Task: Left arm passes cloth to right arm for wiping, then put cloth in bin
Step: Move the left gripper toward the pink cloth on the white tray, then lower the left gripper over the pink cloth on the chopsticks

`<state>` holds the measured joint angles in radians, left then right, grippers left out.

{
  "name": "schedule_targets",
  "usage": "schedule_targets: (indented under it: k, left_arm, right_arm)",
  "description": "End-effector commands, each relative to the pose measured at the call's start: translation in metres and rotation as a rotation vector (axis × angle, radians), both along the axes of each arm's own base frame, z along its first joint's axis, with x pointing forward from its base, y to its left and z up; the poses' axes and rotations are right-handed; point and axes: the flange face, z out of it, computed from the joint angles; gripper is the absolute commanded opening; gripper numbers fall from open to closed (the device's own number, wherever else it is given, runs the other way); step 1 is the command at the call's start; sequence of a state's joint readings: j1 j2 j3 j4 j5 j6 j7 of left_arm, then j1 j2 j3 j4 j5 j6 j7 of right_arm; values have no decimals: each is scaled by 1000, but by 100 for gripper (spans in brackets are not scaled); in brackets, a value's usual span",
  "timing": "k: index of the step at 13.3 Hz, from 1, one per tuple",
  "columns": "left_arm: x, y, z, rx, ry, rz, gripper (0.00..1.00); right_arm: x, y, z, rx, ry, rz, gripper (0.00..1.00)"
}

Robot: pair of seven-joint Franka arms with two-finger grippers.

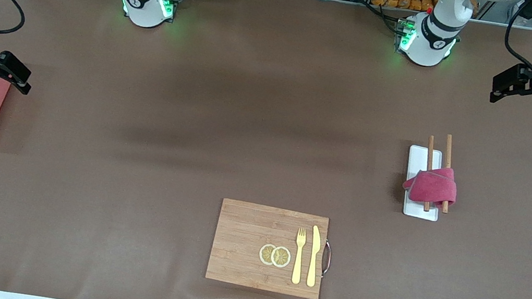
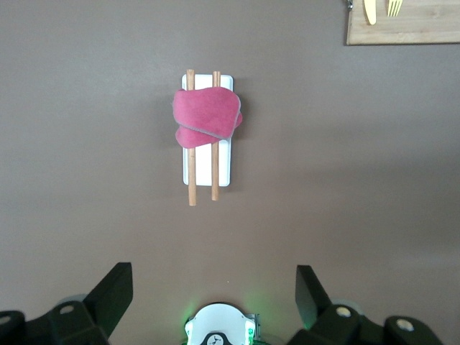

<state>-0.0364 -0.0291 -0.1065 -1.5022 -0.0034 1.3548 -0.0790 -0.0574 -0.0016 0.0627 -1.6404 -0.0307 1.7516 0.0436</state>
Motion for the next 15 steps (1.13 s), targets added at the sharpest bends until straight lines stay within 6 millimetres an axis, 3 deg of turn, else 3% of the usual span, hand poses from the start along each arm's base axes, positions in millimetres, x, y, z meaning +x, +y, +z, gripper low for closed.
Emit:
schedule_targets:
  k: [1,6,12,15]
  left_arm:
    - [-1,-1,2,-21,15,-10,100]
    - [10,-3,-16,-18,48,-17,100]
    - [72,-12,-143,-3,231,-9,100]
    - [99,-17,-196,-14,221,-29,100]
  right_arm:
    - [1,2,0,9,-3,-11,100]
    - [1,2,-1,11,-4,-14,100]
    - [0,3,-3,11,-1,-14,100]
    - [-1,1,-3,48,7,-19,100]
